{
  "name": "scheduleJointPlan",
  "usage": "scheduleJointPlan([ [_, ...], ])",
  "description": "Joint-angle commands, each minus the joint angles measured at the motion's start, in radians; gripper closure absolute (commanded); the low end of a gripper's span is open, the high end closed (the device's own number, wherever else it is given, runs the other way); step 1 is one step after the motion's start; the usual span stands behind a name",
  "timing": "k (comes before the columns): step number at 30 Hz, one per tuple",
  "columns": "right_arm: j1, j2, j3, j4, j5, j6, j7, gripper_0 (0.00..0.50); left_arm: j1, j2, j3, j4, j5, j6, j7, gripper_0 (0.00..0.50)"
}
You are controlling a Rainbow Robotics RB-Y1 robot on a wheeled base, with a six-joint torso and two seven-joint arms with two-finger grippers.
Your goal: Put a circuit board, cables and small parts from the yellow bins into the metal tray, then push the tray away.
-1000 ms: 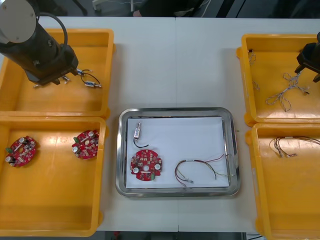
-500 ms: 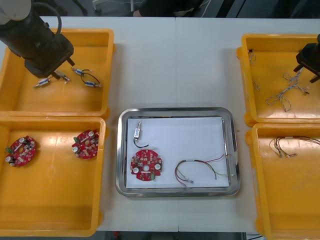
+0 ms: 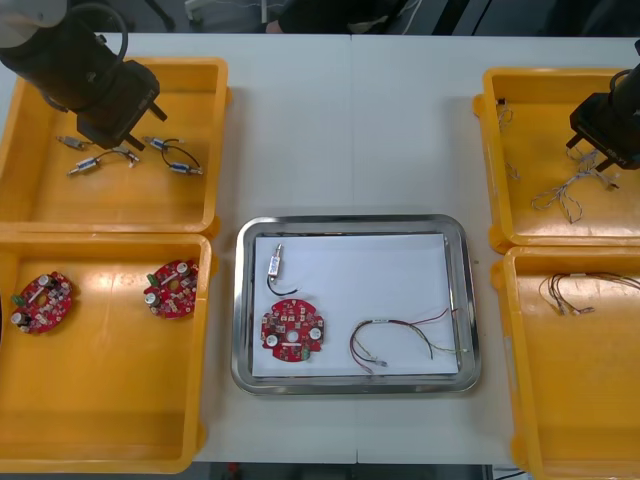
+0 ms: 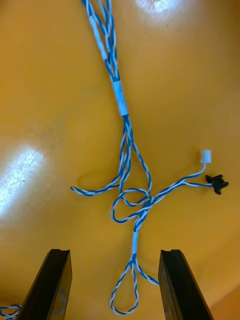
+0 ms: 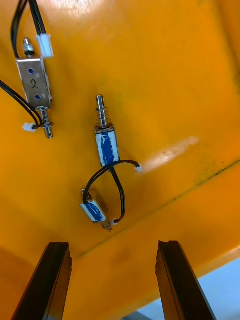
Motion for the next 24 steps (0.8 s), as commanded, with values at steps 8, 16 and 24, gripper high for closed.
scheduleJointPlan([
  [8,0.045,0.022,-0.031,-0.013,0.010,-0.070,-0.053,0.000,-0.060,-0.016,-0.134,0.053,0.105,-0.057,0.014,0.000],
  [16,0.074,0.036,-0.031,-0.013,0.010,-0.091,-0.057,0.000,-0.059,-0.024,-0.187,0.062,0.109,-0.057,0.027,0.000],
  [24,0.099,0.059,-0.038,-0.013,0.005,-0.128,-0.063,0.000,-0.036,-0.036,-0.189,0.065,0.093,-0.090,0.028,0.000],
])
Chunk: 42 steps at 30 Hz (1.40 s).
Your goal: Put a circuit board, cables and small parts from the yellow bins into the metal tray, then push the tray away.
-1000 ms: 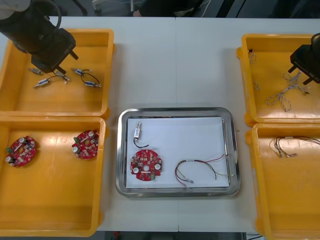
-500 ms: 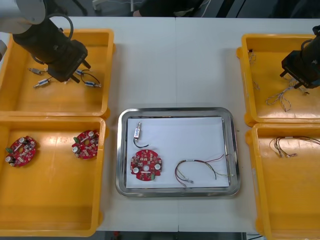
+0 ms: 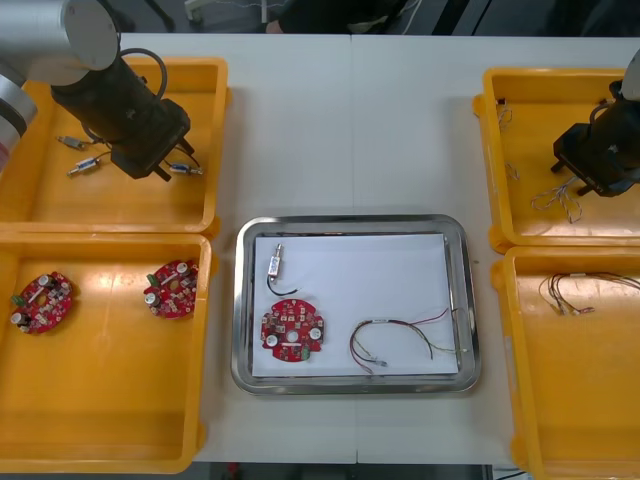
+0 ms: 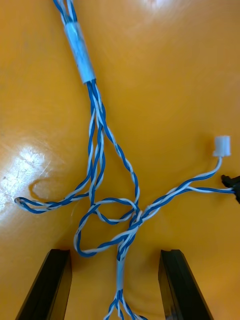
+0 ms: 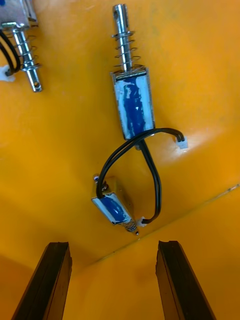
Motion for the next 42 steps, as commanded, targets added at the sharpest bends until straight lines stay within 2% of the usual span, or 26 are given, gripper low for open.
scheduleJointPlan([
  [1,0.018,0.017,-0.028,-0.013,0.007,-0.039,-0.039,0.000,-0.029,-0.019,-0.007,-0.005,-0.014,-0.020,0.027,0.000],
  [14,0.038,0.019,-0.034,-0.013,-0.017,-0.060,-0.032,0.000,-0.029,-0.041,-0.009,0.058,-0.031,-0.057,0.016,0.000],
  [15,0.040,0.019,-0.033,-0.013,-0.023,-0.060,-0.032,0.053,-0.029,-0.042,-0.010,0.061,-0.033,-0.060,0.014,0.000],
  [16,0.040,0.017,-0.034,-0.013,-0.035,-0.060,-0.032,0.174,-0.029,-0.044,-0.018,0.064,-0.034,-0.067,0.014,0.000],
  [17,0.040,0.019,-0.034,-0.013,-0.045,-0.060,-0.032,0.245,-0.029,-0.044,-0.021,0.067,-0.036,-0.072,0.014,0.000],
  [18,0.043,0.017,-0.036,-0.013,-0.058,-0.060,-0.035,0.367,-0.029,-0.044,-0.027,0.072,-0.036,-0.080,0.014,0.000],
  [19,0.043,0.019,-0.036,-0.013,-0.072,-0.060,-0.032,0.432,-0.029,-0.045,-0.032,0.077,-0.034,-0.086,0.014,0.000],
  [21,0.046,0.019,-0.040,-0.013,-0.083,-0.060,-0.033,0.499,-0.029,-0.047,-0.035,0.087,-0.036,-0.094,0.014,0.000],
  [30,0.046,0.013,-0.049,-0.036,-0.091,-0.048,-0.021,0.500,-0.021,-0.048,-0.070,0.103,-0.029,-0.124,0.011,0.000],
  [42,0.046,-0.045,-0.065,-0.263,-0.065,0.205,-0.013,0.500,-0.018,-0.050,-0.070,0.103,-0.022,-0.132,0.007,0.000],
])
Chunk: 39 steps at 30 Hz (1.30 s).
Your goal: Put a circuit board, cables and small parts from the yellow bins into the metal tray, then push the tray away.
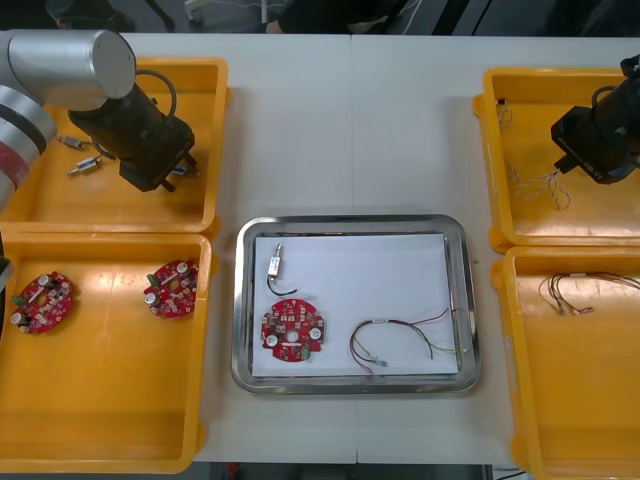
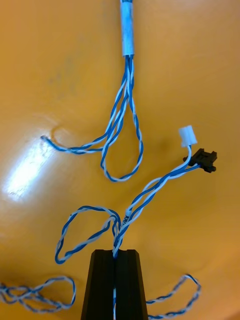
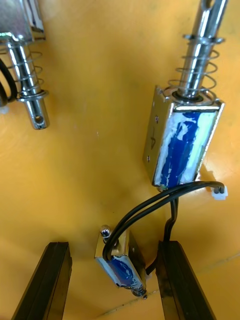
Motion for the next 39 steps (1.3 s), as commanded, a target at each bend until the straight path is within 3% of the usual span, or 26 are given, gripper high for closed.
scheduleJointPlan([
  [1,0.007,-0.047,-0.033,-0.087,0.010,0.068,-0.012,0.500,-0.018,-0.016,-0.009,-0.002,0.005,-0.011,0.005,0.000],
  [3,0.007,-0.054,-0.035,-0.121,0.012,0.102,-0.007,0.500,-0.018,-0.017,-0.009,-0.002,0.006,-0.011,0.004,0.000],
  [5,0.006,-0.063,-0.035,-0.144,0.012,0.125,-0.004,0.500,-0.018,-0.017,-0.010,-0.002,0.008,-0.011,0.002,0.073],
  [6,0.007,-0.068,-0.035,-0.159,0.010,0.142,0.001,0.500,-0.018,-0.017,-0.010,-0.002,0.008,-0.011,-0.001,0.211],
  [7,0.007,-0.074,-0.035,-0.174,0.012,0.156,0.005,0.500,-0.018,-0.016,-0.010,-0.002,0.008,-0.011,-0.003,0.412],
  [8,0.006,-0.079,-0.035,-0.187,0.010,0.168,0.011,0.500,-0.018,-0.016,-0.010,-0.002,0.009,-0.012,-0.006,0.500],
  [21,0.012,-0.149,-0.043,-0.326,-0.018,0.355,0.245,0.500,-0.018,-0.016,-0.009,-0.002,0.019,-0.017,-0.010,0.500],
  [28,0.083,-0.165,-0.038,-0.521,-0.042,0.490,0.381,0.500,-0.018,-0.007,0.018,-0.013,0.028,-0.008,-0.012,0.500],
  [31,0.130,-0.182,-0.038,-0.630,-0.074,0.491,0.419,0.500,-0.018,-0.004,0.044,-0.016,0.028,0.000,-0.015,0.500],
  [39,0.262,-0.237,-0.036,-0.898,-0.274,0.491,0.435,0.500,-0.018,0.012,0.085,-0.020,0.019,0.003,-0.027,0.500],
])
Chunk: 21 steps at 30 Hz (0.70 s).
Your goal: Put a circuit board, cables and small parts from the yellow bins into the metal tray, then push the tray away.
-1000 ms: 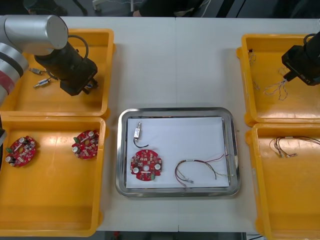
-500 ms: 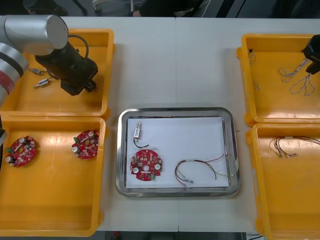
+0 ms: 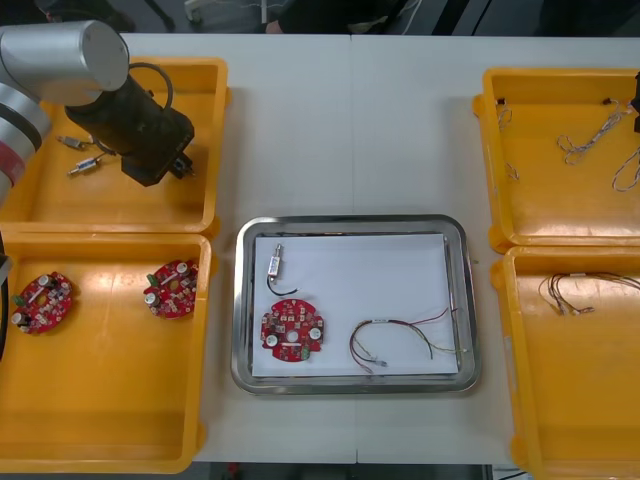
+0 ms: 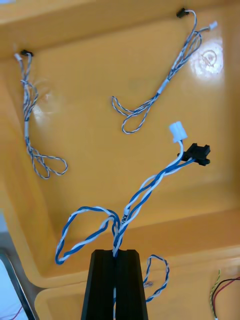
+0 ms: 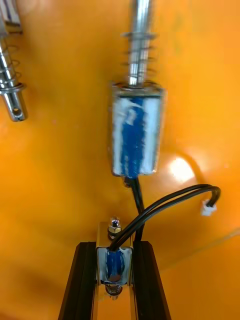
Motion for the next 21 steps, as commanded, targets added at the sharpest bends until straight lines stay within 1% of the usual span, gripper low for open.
scheduleJointPlan([
  [1,0.092,-0.080,-0.020,-0.170,-0.116,0.007,0.048,0.500,-0.018,0.018,0.048,-0.022,0.000,0.010,-0.031,0.500],
  [4,0.132,-0.092,-0.018,-0.252,-0.168,0.007,0.053,0.500,-0.018,0.025,0.068,-0.031,-0.002,0.027,-0.036,0.500],
  [8,0.175,-0.129,0.015,-0.356,-0.240,0.007,0.057,0.500,-0.018,0.038,0.108,-0.057,-0.005,0.073,-0.044,0.500],
  [11,0.181,-0.158,0.063,-0.413,-0.297,0.007,0.060,0.500,-0.018,0.050,0.135,-0.080,-0.008,0.110,-0.047,0.500],
  [14,0.181,-0.173,0.117,-0.466,-0.346,0.007,0.062,0.500,-0.017,0.061,0.154,-0.100,-0.008,0.137,-0.048,0.500],
  [19,0.181,-0.190,0.213,-0.536,-0.424,0.007,0.073,0.500,-0.018,0.077,0.177,-0.133,-0.011,0.154,-0.050,0.500],
  [20,0.181,-0.190,0.213,-0.536,-0.424,0.007,0.073,0.500,-0.018,0.077,0.177,-0.133,-0.011,0.154,-0.050,0.500],
  [21,0.181,-0.193,0.252,-0.554,-0.447,0.007,0.106,0.500,-0.017,0.084,0.180,-0.148,-0.013,0.160,-0.051,0.500],
])
